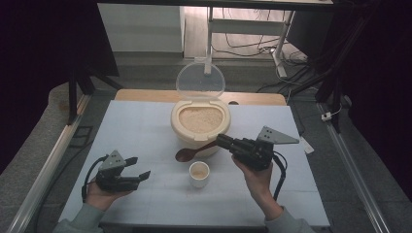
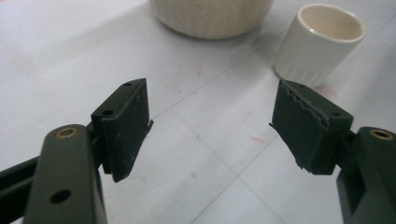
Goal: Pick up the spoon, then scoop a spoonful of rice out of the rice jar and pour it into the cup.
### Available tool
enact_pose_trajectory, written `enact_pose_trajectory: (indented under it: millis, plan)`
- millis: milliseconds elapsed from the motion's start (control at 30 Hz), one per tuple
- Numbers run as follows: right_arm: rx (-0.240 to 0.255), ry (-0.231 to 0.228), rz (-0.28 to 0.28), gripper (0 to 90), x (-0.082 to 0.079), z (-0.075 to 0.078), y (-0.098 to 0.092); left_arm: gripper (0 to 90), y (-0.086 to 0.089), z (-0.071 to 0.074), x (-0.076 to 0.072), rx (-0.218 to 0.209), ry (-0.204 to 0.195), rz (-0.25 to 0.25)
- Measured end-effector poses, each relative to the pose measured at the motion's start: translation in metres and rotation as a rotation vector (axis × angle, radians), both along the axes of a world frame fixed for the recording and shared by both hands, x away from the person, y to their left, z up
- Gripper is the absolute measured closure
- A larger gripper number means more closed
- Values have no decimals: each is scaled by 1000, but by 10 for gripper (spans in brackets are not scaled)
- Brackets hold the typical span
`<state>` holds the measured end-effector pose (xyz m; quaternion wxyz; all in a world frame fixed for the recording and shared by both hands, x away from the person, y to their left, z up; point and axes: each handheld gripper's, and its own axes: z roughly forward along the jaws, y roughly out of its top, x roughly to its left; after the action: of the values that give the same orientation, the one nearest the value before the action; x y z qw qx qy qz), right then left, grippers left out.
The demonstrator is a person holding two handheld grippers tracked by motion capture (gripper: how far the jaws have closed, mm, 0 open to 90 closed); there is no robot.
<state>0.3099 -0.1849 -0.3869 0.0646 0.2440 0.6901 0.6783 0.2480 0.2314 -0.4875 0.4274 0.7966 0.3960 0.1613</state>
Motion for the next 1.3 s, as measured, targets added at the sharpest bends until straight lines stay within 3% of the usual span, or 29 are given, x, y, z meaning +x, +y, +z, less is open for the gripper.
enact_pose_trajectory:
  millis: [167, 567, 1000, 1300]
  plan:
    - [18, -18, -37, 835, 4, 6, -12, 271, 4, -1, 0, -5, 0, 3]
    - [46, -50, -111, 836, 11, 23, -32, 262, -4, -1, -1, 26, -5, -17]
    - [22, -53, -199, 835, 42, 32, -38, 249, -4, -3, -1, 36, 11, -22]
    - [-3, -28, -239, 835, 59, 32, -37, 245, -3, -3, -1, 39, 10, -16]
